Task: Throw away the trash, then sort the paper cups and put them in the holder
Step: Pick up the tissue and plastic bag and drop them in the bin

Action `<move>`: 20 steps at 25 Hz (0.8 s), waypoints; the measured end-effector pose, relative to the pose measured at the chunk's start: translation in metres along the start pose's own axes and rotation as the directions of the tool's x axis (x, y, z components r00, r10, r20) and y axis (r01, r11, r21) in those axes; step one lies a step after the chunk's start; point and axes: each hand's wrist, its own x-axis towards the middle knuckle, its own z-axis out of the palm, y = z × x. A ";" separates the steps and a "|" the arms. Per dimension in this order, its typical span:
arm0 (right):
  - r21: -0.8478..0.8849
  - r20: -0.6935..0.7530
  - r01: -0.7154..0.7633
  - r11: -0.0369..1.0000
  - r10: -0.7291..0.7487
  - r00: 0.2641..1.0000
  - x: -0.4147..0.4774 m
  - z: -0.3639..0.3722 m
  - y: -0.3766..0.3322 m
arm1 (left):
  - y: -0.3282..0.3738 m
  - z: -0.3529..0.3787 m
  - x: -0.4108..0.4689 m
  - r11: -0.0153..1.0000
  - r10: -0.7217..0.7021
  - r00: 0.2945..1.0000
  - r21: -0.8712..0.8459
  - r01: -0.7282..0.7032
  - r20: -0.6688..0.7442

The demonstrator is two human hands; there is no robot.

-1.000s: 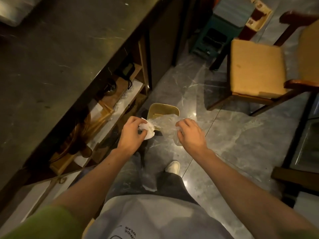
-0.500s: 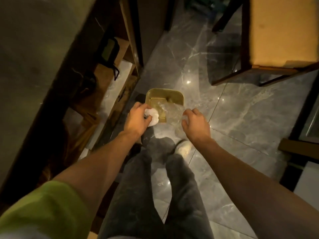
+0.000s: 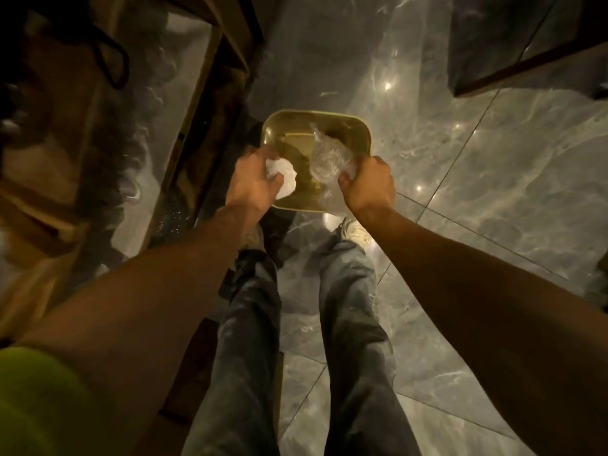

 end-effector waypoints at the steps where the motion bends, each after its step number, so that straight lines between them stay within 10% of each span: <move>1: -0.011 0.005 0.001 1.000 -0.001 1.000 0.011 0.008 0.004 | -0.002 0.010 0.012 1.000 0.006 1.000 -0.014 -0.006 -0.006; 20: -0.010 0.131 0.180 0.984 -0.177 0.975 0.076 0.097 0.036 | -0.034 0.100 0.083 0.984 -0.046 0.999 -0.171 0.046 0.006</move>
